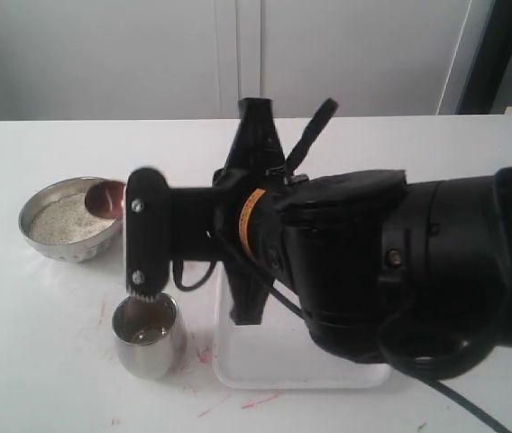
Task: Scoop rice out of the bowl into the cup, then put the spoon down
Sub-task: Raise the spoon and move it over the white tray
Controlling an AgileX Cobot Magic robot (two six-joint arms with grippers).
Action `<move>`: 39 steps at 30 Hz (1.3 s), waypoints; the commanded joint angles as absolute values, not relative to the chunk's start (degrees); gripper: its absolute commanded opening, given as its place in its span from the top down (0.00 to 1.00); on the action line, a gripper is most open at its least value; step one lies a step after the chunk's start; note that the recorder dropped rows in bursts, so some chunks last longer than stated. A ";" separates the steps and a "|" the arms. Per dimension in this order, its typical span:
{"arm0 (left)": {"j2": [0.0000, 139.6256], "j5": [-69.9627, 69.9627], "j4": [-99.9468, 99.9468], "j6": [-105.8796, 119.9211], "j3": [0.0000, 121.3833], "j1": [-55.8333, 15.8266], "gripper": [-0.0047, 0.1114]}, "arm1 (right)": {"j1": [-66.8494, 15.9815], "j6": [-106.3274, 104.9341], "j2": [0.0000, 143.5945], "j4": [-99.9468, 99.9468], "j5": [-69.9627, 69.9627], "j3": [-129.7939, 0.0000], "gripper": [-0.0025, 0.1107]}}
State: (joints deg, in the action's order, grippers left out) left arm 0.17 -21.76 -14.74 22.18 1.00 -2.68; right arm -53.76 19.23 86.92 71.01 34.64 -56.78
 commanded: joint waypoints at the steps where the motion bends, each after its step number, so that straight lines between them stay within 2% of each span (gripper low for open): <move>1: 0.00 -21.87 -15.37 22.27 0.70 -2.99 0.84 | -53.94 48.27 84.02 71.64 37.36 -56.55 0.98; 6: 0.00 -21.87 -15.37 22.27 0.70 -2.99 0.84 | -53.94 69.78 81.39 68.44 44.09 -56.55 0.98; 9: 0.00 -21.87 -15.37 22.27 0.70 -2.99 0.84 | -53.94 74.99 80.29 64.07 45.36 -56.55 0.98; 19: 0.00 -21.87 -15.37 22.27 0.70 -2.99 0.84 | -53.80 74.26 80.51 49.24 43.18 -56.55 0.98; 30: 0.00 -21.87 -15.37 22.27 0.70 -2.99 0.84 | -47.61 69.10 85.91 36.97 40.18 -56.55 0.98; 39: 0.00 -21.87 -15.37 22.27 0.70 -2.99 0.84 | -46.70 67.01 91.64 33.51 39.78 -56.55 0.98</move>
State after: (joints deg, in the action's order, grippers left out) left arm 0.17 -21.76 -14.74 22.18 1.00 -2.68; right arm -47.46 67.77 90.74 34.51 40.13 -56.78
